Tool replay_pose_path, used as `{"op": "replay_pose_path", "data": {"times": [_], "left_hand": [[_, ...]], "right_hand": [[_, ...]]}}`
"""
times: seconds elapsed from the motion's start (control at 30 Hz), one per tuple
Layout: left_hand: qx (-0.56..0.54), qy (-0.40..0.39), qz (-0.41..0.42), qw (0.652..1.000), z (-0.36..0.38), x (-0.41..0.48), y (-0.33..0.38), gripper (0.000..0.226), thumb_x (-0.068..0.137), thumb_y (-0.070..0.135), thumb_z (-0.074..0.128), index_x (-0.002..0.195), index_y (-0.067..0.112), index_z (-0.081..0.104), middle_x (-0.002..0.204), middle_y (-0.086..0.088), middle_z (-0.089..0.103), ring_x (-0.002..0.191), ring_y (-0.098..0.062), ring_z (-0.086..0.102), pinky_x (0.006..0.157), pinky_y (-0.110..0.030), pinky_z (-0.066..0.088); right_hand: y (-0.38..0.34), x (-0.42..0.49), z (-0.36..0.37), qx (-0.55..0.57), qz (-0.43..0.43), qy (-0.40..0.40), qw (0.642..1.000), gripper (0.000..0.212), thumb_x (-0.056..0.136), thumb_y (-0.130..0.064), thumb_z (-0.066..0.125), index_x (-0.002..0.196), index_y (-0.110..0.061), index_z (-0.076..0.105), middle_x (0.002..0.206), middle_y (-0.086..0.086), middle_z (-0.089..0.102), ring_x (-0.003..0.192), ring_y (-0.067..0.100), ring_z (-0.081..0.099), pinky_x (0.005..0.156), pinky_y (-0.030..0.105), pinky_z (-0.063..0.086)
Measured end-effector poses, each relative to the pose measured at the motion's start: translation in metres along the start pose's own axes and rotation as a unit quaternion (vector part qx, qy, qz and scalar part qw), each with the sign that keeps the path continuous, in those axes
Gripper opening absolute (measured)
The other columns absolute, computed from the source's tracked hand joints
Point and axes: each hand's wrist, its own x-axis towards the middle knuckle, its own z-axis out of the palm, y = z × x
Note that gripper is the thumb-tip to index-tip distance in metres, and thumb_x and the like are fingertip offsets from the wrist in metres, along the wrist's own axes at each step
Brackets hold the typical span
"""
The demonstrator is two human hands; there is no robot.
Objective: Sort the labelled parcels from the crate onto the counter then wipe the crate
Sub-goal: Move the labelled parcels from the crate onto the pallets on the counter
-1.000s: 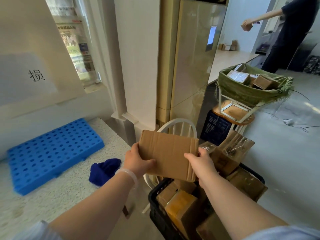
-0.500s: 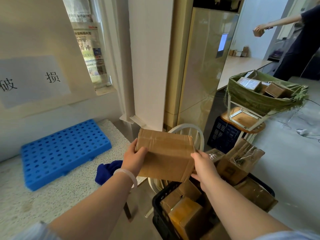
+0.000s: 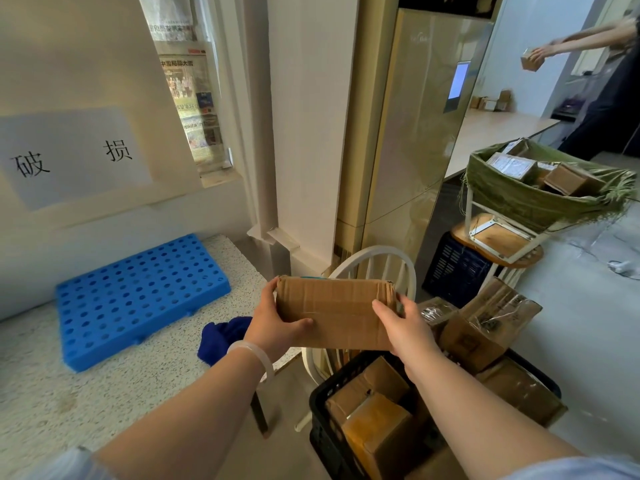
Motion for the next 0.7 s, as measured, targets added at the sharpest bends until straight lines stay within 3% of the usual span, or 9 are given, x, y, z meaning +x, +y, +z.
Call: {"op": "replay_pose_path", "data": {"times": [0.1,0.17,0.3,0.47,0.57,0.7], "left_hand": [[-0.047,0.016,-0.016,0.999,-0.001,-0.003,0.000,0.080,0.083,0.035,0.075,0.142,0.033,0.020,0.131,0.002,0.036,0.115,-0.022,0.048,0.081,-0.032,0.050],[-0.072,0.045,-0.035,0.996,-0.001,-0.004,0.003,0.068,0.087,0.045,0.067,0.138,0.029,0.024,0.128,-0.002,0.041,0.110,-0.023,0.051,0.079,-0.030,0.047],[-0.077,0.099,-0.046,0.991,-0.003,-0.001,0.006,0.052,0.093,0.043,0.060,0.128,0.025,0.027,0.120,-0.005,0.050,0.094,-0.017,0.054,0.064,-0.023,0.042],[-0.084,0.089,-0.027,0.992,-0.006,-0.004,0.003,0.061,0.093,0.033,0.063,0.143,0.031,0.028,0.113,0.005,0.050,0.088,-0.005,0.053,0.060,-0.017,0.041],[-0.091,0.077,-0.019,0.993,-0.011,-0.006,0.001,0.063,0.092,0.032,0.065,0.145,0.038,0.030,0.105,0.016,0.048,0.092,-0.004,0.052,0.062,-0.017,0.042],[-0.102,0.077,-0.017,0.992,-0.018,-0.009,-0.002,0.077,0.084,0.037,0.074,0.147,0.039,0.031,0.117,0.013,0.045,0.107,-0.013,0.050,0.069,-0.019,0.044]], "right_hand": [[0.001,0.002,0.004,0.011,0.018,-0.003,1.000,0.066,0.088,-0.063,0.055,0.141,-0.028,0.037,0.128,0.005,0.053,0.115,0.030,0.055,0.096,0.053,0.051],[0.002,0.003,0.007,0.028,0.034,0.002,0.999,0.061,0.087,-0.068,0.051,0.130,-0.026,0.041,0.115,0.004,0.057,0.105,0.029,0.057,0.093,0.053,0.052],[0.000,0.002,0.011,0.050,0.043,0.000,0.998,0.048,0.093,-0.061,0.047,0.122,-0.024,0.040,0.100,0.000,0.056,0.096,0.026,0.057,0.092,0.053,0.052],[0.001,-0.004,0.016,0.036,0.038,-0.031,0.998,0.058,0.095,-0.046,0.056,0.145,-0.030,0.032,0.128,0.005,0.054,0.115,0.030,0.055,0.094,0.055,0.052],[0.001,-0.006,0.017,0.034,0.045,-0.056,0.997,0.060,0.095,-0.037,0.059,0.148,-0.027,0.032,0.124,0.003,0.054,0.109,0.027,0.057,0.090,0.051,0.056],[-0.001,-0.010,0.020,0.020,0.045,-0.053,0.997,0.064,0.093,-0.032,0.062,0.147,-0.025,0.028,0.125,0.005,0.051,0.107,0.026,0.056,0.086,0.046,0.057]]}}
